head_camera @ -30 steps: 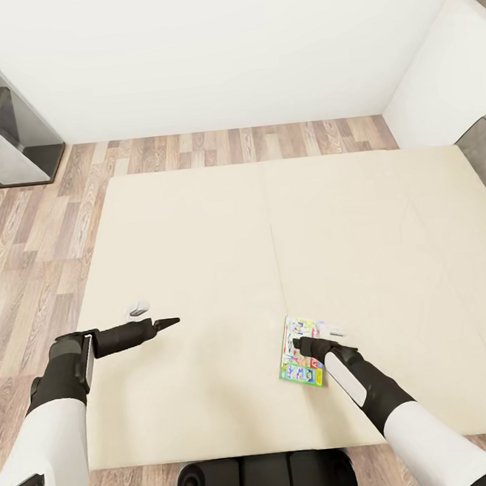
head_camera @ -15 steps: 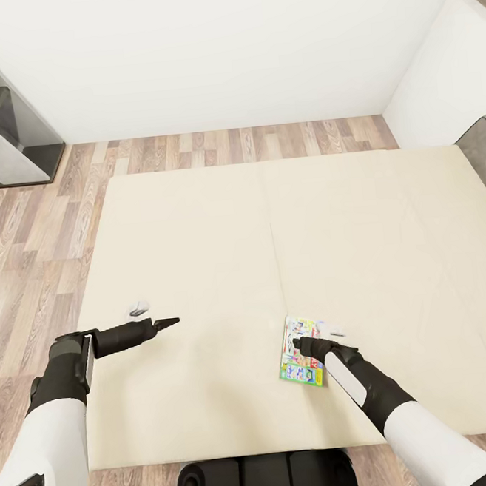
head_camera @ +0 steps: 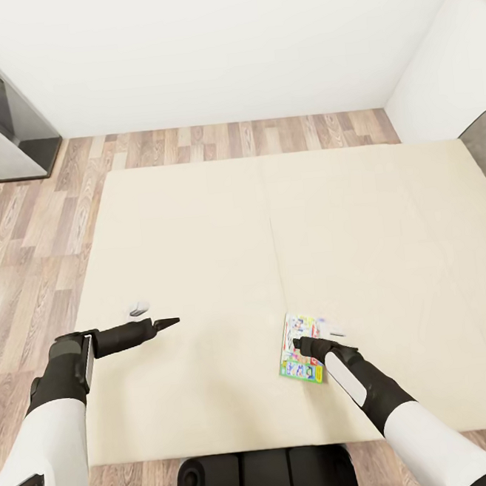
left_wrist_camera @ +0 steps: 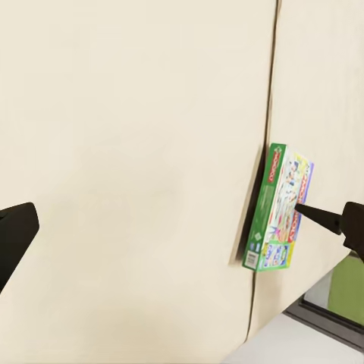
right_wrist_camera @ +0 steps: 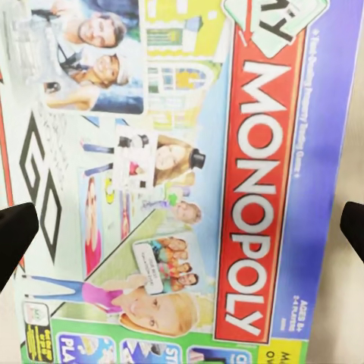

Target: Put all the toys in the child's room - the three board games (two on the bed and one on the table), the two jigsaw puzzles on the table, and the tennis ball on the table - inside the toy box on the table in the child's room.

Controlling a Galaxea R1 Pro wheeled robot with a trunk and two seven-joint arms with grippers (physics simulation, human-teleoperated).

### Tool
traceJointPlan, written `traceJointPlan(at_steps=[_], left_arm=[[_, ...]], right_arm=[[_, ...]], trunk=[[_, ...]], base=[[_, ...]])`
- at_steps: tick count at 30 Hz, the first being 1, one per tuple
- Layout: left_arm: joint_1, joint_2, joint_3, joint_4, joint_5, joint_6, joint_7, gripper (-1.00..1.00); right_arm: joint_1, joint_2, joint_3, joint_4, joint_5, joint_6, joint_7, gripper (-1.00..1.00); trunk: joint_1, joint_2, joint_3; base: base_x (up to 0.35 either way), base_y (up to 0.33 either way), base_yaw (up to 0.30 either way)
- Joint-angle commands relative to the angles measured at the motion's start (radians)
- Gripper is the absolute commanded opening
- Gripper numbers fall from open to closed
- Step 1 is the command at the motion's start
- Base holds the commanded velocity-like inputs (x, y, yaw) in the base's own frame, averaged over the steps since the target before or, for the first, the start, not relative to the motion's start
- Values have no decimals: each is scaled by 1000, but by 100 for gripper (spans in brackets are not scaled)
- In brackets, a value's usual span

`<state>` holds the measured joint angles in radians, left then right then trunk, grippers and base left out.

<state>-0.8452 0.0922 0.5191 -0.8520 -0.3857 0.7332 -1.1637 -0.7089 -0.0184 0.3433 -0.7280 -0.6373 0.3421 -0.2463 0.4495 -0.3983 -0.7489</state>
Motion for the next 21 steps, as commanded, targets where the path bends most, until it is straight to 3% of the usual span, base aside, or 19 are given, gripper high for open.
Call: traceJointPlan(at_steps=[1,21], left_arm=[[-1,-1,4,-1,-10,8,-10,100],[0,-1,3,-1,-10,8,-10,100]], right_arm=[[-1,-2,6,-2,-10,2,-10,100],[-1,-7,6,2,-9,-2,-1,100]], trunk=[[1,-2,-3],[1,-2,-7]], base=[[0,0,0],[0,0,0]])
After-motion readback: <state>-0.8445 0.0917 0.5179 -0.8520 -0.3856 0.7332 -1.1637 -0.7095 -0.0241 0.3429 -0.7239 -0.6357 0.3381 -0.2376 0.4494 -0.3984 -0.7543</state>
